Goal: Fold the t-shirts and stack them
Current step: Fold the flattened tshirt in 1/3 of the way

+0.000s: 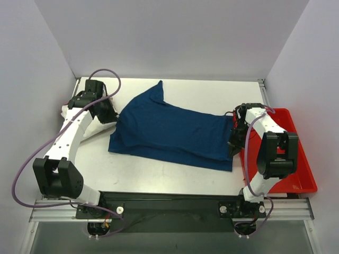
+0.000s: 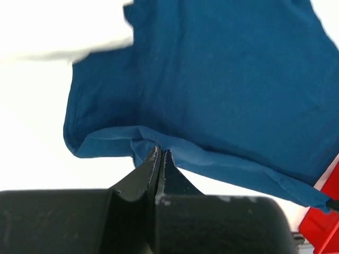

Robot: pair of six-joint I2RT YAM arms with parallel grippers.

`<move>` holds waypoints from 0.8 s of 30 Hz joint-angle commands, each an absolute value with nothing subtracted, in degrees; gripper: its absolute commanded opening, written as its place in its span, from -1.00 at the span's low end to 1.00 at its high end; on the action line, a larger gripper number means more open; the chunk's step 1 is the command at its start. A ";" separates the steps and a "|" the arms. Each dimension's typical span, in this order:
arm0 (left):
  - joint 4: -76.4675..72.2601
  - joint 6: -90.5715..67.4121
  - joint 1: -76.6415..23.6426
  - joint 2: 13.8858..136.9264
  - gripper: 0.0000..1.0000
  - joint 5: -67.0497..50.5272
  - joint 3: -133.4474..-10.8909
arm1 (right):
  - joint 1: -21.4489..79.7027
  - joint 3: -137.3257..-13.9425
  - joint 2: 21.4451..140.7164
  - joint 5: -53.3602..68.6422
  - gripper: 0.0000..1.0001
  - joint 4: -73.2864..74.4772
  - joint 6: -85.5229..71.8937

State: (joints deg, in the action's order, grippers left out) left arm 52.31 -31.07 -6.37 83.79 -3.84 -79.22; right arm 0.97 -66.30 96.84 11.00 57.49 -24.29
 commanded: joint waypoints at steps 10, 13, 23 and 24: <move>45.79 -28.30 -6.68 95.00 -1.00 -4.31 -90.26 | -1.85 -76.11 105.73 10.90 -1.00 60.29 -22.50; 45.18 -27.42 -6.68 97.46 -1.00 -4.66 -92.10 | -2.02 -77.43 106.69 10.81 -1.00 60.29 -22.76; 42.02 -27.24 -7.12 106.95 -0.96 -8.69 -100.80 | -2.29 -79.98 105.74 9.41 -0.76 59.77 -25.22; 41.32 -27.42 -7.29 108.27 -0.53 -9.14 -101.59 | -2.29 -80.24 105.21 9.23 -0.65 59.33 -25.49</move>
